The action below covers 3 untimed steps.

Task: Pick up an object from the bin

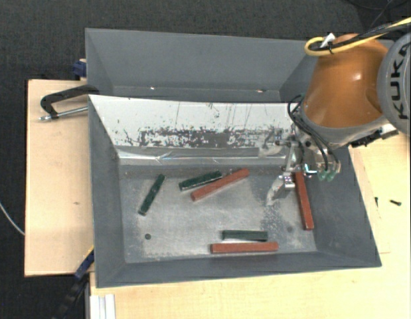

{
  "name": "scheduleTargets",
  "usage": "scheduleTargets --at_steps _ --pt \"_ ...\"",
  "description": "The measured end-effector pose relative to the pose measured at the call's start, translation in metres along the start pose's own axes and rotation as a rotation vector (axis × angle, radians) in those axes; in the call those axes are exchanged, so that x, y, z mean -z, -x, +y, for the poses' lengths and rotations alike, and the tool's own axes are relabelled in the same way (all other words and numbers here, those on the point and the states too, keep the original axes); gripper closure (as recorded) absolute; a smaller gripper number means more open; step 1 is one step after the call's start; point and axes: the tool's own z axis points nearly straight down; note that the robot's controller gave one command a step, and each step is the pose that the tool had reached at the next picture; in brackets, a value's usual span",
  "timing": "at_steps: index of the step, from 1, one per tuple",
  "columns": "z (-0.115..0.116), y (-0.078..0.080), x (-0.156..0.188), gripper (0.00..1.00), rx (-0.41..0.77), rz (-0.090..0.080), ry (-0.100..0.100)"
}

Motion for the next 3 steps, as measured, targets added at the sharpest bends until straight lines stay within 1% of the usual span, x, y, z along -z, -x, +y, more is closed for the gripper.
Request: scheduleTargets --at_steps 1,2,3 --pt "0.000 0.002 0.004 0.00 0.001 -0.009 -0.001" --pt "0.022 -0.019 -0.063 0.00 0.052 -0.013 -0.001" --pt "0.033 -0.033 -0.085 0.00 0.058 -0.005 0.000"
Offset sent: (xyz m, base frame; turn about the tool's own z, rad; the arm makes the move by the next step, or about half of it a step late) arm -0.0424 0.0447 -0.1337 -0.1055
